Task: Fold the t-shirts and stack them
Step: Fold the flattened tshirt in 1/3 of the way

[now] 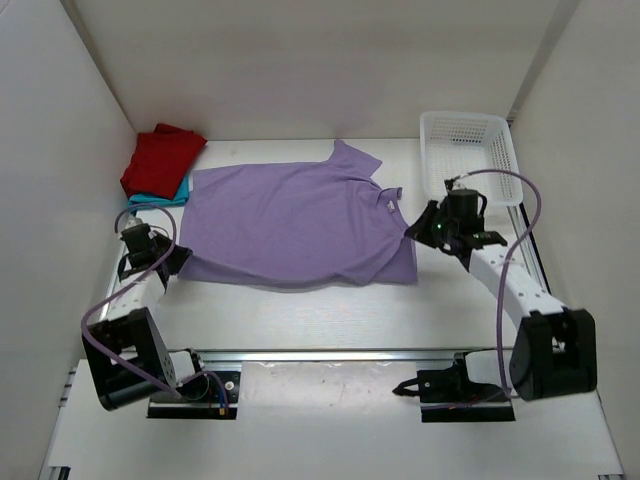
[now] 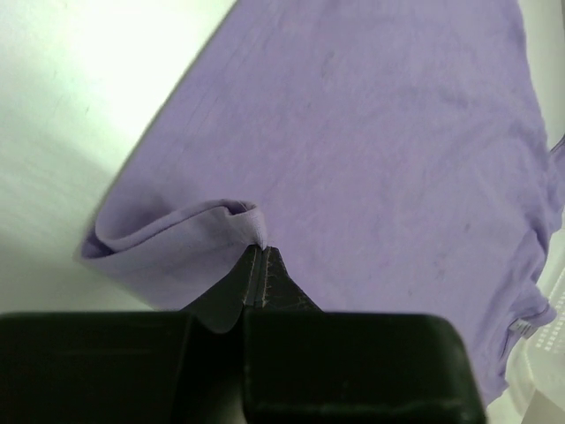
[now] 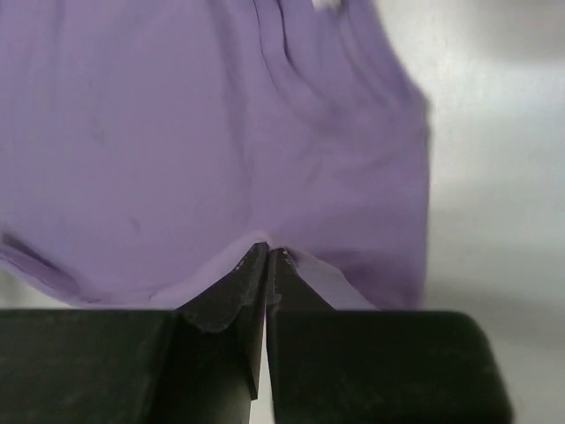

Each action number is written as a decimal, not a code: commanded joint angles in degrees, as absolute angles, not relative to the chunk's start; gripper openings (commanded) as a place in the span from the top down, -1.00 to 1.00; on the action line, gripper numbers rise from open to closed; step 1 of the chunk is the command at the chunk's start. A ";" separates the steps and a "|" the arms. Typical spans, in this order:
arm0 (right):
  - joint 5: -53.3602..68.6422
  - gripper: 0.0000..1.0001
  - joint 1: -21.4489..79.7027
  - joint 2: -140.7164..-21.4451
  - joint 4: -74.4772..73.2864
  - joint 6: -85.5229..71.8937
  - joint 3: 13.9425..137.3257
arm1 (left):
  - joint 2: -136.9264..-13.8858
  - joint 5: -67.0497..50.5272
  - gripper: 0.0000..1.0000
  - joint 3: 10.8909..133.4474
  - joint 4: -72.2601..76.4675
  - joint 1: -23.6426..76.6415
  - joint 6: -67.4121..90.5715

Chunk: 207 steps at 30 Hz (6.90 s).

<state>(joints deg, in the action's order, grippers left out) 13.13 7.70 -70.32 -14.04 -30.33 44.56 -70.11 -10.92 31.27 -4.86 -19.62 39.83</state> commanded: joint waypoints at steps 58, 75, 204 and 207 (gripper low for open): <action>17.74 0.40 0.70 -83.22 18.54 -35.68 25.57 | -82.52 -16.70 0.08 23.55 12.83 -17.41 49.57; 24.86 1.00 -9.75 -50.32 -1.36 -37.89 10.03 | -77.52 -15.64 1.00 24.17 4.40 -16.78 44.65; 20.31 0.55 20.58 -66.44 1.04 -28.30 36.44 | -62.55 -9.47 0.41 31.26 -3.62 18.74 35.86; 17.15 0.89 17.07 -76.61 0.71 -25.41 46.71 | -68.36 -11.16 0.39 38.57 -0.71 15.48 36.65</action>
<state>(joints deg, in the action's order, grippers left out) 18.96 19.84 -70.63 -2.31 -27.77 38.09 -65.21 -9.15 32.45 -3.81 18.55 37.28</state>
